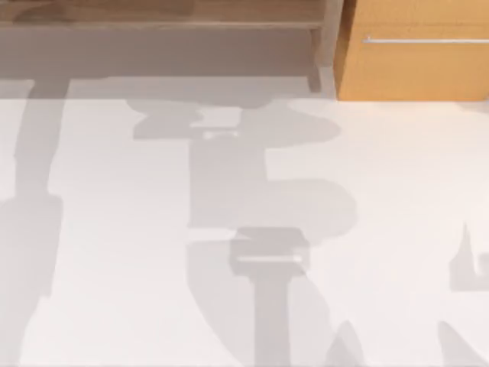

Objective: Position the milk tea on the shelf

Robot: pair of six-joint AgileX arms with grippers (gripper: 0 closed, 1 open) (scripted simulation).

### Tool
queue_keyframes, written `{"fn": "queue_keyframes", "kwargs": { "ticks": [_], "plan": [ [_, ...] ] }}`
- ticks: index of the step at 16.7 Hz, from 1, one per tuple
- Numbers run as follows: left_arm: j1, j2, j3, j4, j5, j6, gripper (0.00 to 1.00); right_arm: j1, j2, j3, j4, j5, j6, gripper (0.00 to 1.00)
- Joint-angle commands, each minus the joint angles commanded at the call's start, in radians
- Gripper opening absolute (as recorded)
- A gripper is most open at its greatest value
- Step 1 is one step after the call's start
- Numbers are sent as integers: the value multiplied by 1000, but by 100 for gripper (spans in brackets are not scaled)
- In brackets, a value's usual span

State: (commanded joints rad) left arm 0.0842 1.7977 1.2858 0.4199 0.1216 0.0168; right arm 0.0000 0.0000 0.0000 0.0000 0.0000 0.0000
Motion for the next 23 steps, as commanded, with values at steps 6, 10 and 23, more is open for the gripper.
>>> {"fn": "queue_keyframes", "kwargs": {
  "ticks": [6,10,23],
  "plan": [
    [-11,122,68,46,-5,-1,0,0,0,0,0,0,0,100],
    [-15,156,91,63,-8,-2,0,0,0,0,0,0,0,100],
    [-15,156,91,63,-8,-2,83,0,0,0,0,0,0,100]
  ]
}}
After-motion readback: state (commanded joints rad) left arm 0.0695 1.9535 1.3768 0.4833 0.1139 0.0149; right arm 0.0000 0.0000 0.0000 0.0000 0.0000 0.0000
